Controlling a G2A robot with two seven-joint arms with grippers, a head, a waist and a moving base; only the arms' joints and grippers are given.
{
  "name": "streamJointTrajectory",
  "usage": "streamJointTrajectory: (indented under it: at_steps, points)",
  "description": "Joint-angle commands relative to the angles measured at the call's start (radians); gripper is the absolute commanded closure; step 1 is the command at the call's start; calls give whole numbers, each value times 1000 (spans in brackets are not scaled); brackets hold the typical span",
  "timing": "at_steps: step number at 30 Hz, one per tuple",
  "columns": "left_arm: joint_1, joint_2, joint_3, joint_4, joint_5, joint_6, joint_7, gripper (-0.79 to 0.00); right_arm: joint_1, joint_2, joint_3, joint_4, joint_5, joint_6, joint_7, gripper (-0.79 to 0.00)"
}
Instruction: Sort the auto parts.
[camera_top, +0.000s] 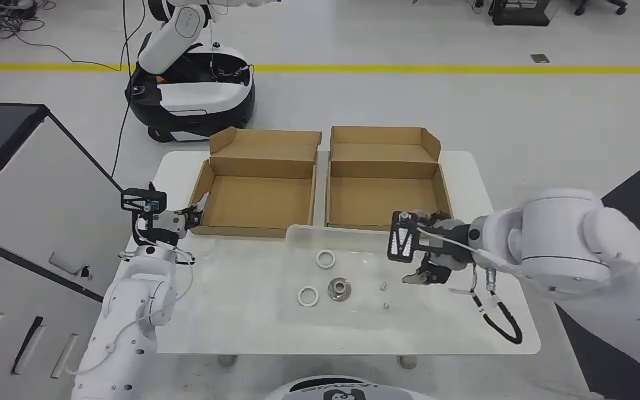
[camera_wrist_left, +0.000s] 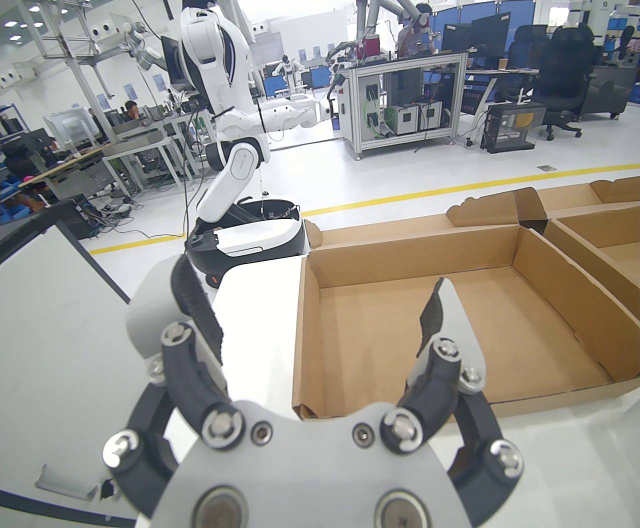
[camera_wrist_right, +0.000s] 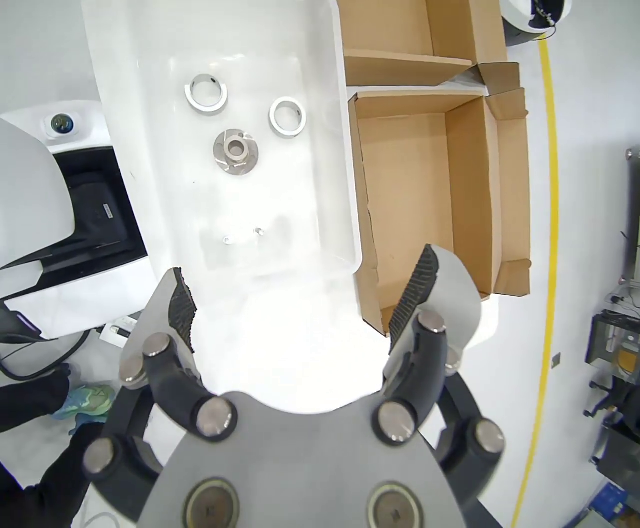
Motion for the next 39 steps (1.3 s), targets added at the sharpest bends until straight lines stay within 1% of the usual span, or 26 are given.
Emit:
streamJointTrajectory:
  at_steps: [1, 7, 15, 27, 39]
  points:
    - [0, 0, 0, 0, 0, 0, 0, -785, 40, 7, -51, 11, 4, -1, -1, -785]
    - [0, 0, 0, 0, 0, 0, 0, -785, 142, 12, -180, 50, 15, 1, 1, -785]
    - [0, 0, 0, 0, 0, 0, 0, -785, 247, -4, -331, 106, 19, 2, 2, -785]
    - [0, 0, 0, 0, 0, 0, 0, -785, 341, -61, -495, 202, 2, 1, 0, -785]
    - [0, 0, 0, 0, 0, 0, 0, -785, 388, -124, -586, 286, -31, 6, 6, -785]
